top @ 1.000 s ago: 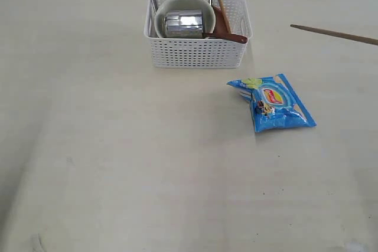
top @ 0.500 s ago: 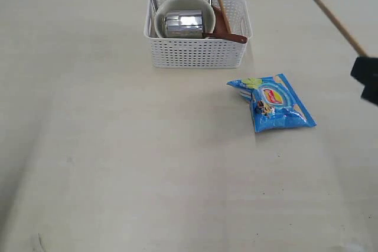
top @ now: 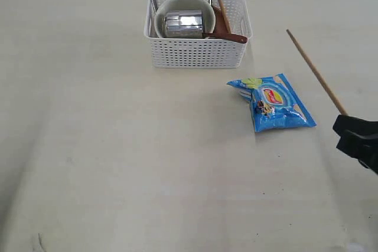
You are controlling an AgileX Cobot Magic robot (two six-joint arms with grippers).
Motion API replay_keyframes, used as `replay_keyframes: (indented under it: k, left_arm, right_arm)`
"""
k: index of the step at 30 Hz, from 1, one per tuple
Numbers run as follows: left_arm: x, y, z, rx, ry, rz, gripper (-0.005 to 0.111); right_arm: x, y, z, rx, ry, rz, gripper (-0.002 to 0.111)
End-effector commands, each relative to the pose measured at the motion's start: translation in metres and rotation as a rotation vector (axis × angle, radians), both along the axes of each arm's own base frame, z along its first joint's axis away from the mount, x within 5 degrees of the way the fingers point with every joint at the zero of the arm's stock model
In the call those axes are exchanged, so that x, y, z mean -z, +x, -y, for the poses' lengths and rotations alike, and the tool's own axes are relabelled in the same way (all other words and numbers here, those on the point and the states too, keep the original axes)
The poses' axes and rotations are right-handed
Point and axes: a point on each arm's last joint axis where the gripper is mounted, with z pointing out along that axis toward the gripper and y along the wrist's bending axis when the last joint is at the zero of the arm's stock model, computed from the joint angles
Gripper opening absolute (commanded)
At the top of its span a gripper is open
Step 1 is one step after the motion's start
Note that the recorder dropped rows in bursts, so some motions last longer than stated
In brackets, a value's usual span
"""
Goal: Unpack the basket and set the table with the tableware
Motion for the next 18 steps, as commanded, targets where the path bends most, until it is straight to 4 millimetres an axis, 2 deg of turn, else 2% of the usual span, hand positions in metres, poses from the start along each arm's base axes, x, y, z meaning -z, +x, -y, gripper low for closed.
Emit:
replay_keyframes:
  k: [1, 5, 11, 18]
  left_arm:
    - [-0.0001, -0.0001, 0.0004, 0.006, -0.005, 0.008, 0.000]
    - [-0.0001, -0.0001, 0.0004, 0.006, -0.005, 0.008, 0.000]
    - [-0.0001, -0.0001, 0.0004, 0.006, -0.005, 0.008, 0.000]
    - [-0.0001, -0.0001, 0.0004, 0.006, -0.005, 0.008, 0.000]
  right_arm:
    - [0.0068, -0.0007, 0.0013, 0.017, 0.020, 0.034, 0.000]
    - [0.0112, 0.0001, 0.0027, 0.036, 0.050, 0.109, 0.000]
    - [0.0042, 0.0030, 0.0027, 0.048, 0.078, 0.186, 0.000]
    - [0.0033, 0.0033, 0.0027, 0.039, 0.062, 0.197, 0.000]
